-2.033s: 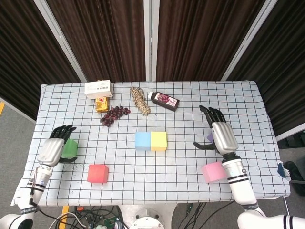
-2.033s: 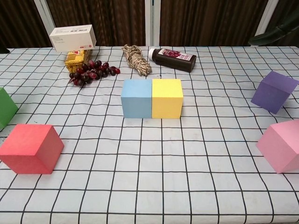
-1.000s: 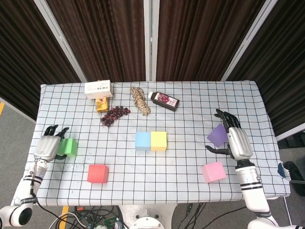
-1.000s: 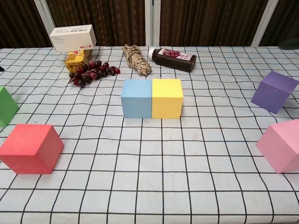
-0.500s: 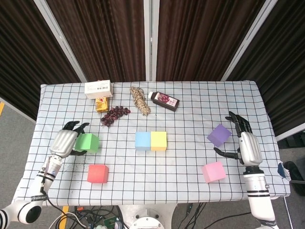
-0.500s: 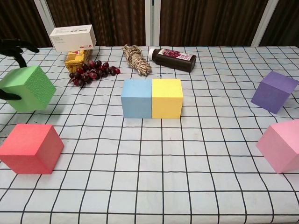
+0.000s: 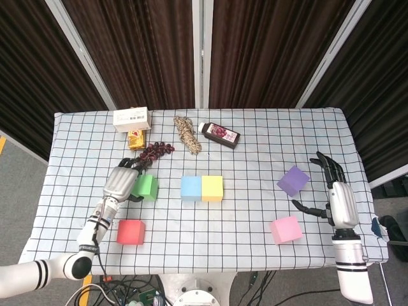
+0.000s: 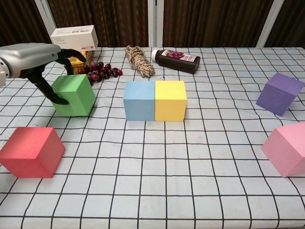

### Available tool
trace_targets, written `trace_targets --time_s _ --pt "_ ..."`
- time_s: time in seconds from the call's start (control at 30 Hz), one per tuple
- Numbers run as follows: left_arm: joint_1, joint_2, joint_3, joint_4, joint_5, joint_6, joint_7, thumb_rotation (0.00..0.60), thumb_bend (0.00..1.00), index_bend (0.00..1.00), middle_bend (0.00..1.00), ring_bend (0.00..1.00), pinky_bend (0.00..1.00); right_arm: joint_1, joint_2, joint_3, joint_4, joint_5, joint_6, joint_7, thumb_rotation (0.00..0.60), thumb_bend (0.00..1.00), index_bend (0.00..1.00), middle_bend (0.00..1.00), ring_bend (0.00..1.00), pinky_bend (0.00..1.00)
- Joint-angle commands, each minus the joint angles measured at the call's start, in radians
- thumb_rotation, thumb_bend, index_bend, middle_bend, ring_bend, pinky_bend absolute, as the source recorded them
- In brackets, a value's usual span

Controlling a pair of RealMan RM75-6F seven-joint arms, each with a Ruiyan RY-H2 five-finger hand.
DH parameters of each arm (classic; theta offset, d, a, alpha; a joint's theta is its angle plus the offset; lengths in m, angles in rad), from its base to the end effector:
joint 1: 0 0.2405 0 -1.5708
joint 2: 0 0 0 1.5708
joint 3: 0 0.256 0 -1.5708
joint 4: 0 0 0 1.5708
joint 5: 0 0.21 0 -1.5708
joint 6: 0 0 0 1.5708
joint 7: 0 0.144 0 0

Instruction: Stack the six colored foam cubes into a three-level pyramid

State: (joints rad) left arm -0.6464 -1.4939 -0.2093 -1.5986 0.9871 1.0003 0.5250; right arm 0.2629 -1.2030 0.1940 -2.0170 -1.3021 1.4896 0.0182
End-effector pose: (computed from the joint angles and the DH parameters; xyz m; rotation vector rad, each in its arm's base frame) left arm -0.1708 0.3281 0.0033 -1.7721 -0.9850 -0.8049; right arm -0.1938 -0.2360 0.1372 1.1449 -1.2196 1.3991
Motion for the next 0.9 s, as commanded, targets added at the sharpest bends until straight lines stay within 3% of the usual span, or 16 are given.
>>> trace_targets --time_s 0.03,0.4,0.9 --pt "-0.024 -0.025 -0.005 -0.006 -0.028 0.015 0.031 0.600 0.16 0.13 0.54 0.15 0.12 -0.006 -0.002 0.004 0.007 -0.001 0.000 0.012 0.600 0.00 0.00 0.18 0.03 0.00" --pt "-0.083 -0.091 -0.016 -0.034 -0.134 0.071 0.132 0.600 0.16 0.13 0.57 0.18 0.12 -0.008 -0.003 0.022 0.021 0.017 -0.026 0.022 0.600 0.00 0.00 0.19 0.03 0.00" --pt "-0.142 -0.170 -0.018 -0.012 -0.152 0.138 0.204 0.600 0.16 0.14 0.60 0.21 0.11 -0.020 0.003 0.030 0.031 0.022 -0.042 0.041 0.600 0.00 0.00 0.19 0.03 0.00"
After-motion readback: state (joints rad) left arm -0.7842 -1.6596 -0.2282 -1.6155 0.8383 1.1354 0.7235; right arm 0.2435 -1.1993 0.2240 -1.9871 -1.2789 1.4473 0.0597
